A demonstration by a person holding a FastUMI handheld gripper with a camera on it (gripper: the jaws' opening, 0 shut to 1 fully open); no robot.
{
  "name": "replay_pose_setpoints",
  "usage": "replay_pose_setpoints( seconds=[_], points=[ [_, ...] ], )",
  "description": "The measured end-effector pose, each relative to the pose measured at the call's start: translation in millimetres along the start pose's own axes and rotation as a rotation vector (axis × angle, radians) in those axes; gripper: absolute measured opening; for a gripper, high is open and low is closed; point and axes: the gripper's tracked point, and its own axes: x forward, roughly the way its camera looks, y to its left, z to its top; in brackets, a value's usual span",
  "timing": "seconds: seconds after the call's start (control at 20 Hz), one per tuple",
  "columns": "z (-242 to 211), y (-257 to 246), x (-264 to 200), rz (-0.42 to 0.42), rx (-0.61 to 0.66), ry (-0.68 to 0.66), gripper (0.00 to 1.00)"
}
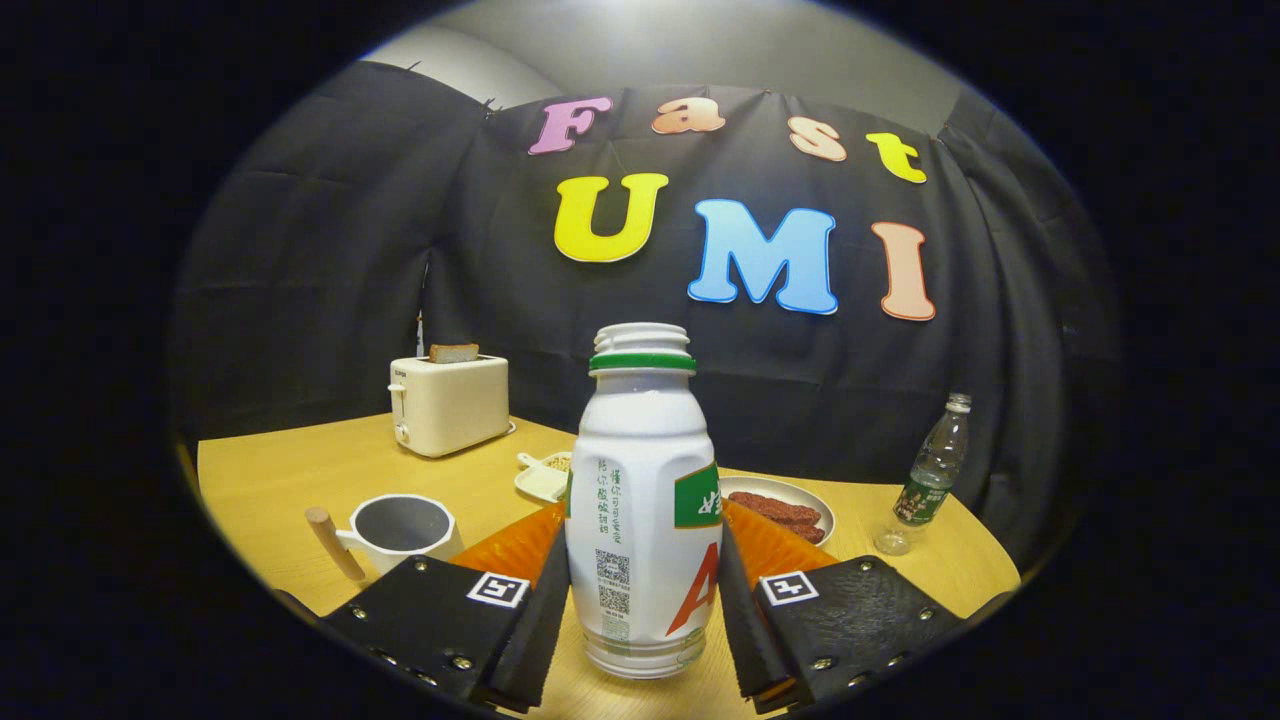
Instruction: Take the bottle from table, then pour the juice into the cup, finally place the bottle on the coaster
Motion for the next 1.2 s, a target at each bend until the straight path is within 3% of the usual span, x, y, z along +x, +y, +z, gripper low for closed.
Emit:
replay_pose_setpoints(
  seconds=[0.6,1.2],
  points=[
    [-10,-5,36,-0.011,0.054,-0.07,0.69],
    [-41,-11,71,-0.035,0.105,-0.034,0.69]
  ],
)
